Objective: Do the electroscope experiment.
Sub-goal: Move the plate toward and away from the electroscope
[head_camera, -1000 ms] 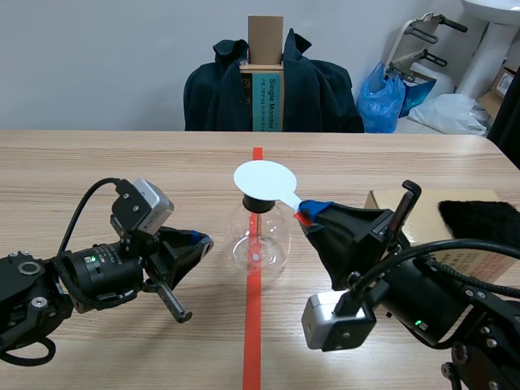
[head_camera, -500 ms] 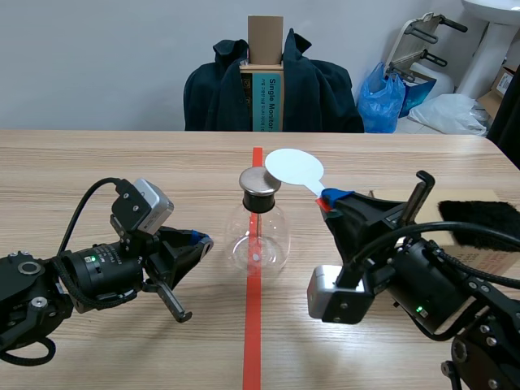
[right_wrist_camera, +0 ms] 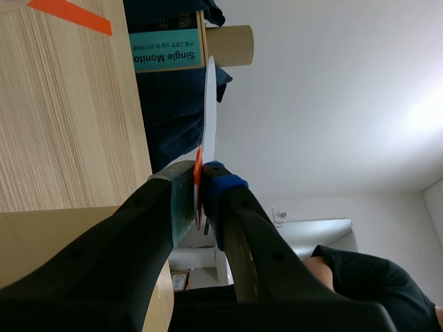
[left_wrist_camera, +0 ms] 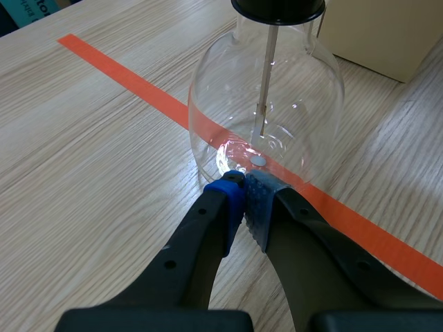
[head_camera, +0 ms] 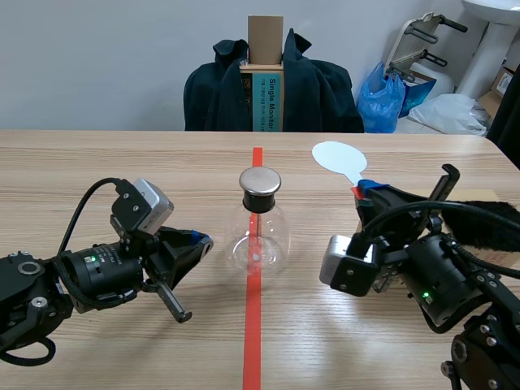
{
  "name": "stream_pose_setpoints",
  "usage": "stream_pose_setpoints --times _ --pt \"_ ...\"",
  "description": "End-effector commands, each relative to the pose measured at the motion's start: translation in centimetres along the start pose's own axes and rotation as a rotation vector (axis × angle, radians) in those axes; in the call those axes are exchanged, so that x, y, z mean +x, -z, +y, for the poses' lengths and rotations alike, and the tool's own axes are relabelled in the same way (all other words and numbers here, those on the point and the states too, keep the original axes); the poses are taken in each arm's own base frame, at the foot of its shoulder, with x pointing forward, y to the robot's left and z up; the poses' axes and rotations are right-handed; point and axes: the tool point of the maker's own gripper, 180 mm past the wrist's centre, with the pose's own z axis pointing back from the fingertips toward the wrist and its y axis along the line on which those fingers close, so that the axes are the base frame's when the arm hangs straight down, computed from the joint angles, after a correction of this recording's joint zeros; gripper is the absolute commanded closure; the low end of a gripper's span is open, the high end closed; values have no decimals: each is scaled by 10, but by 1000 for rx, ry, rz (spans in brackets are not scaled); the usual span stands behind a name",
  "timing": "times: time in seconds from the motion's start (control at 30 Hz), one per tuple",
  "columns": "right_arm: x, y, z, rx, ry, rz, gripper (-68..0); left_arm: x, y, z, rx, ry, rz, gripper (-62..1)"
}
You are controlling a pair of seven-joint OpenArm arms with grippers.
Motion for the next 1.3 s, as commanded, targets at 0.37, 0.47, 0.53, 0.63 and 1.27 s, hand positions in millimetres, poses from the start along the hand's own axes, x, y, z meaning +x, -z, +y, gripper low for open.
stream_pose_setpoints --times 0.37,0.47,0.53,0.63,1.27 --pt "24 3 -14 -39 -24 -167 -8 17 3 1 2 5 -52 -28" --pt "35 1 -14 -40 -26 -227 -8 17 3 1 2 5 -52 -27" --pt "41 0 -15 -42 -29 -263 -8 17 3 1 2 5 -52 -27" --pt "48 0 -17 -48 -33 -306 -8 17 3 1 2 5 -52 -27" --pt "67 -4 -15 -40 -33 -413 -8 17 3 1 2 5 -52 -28"
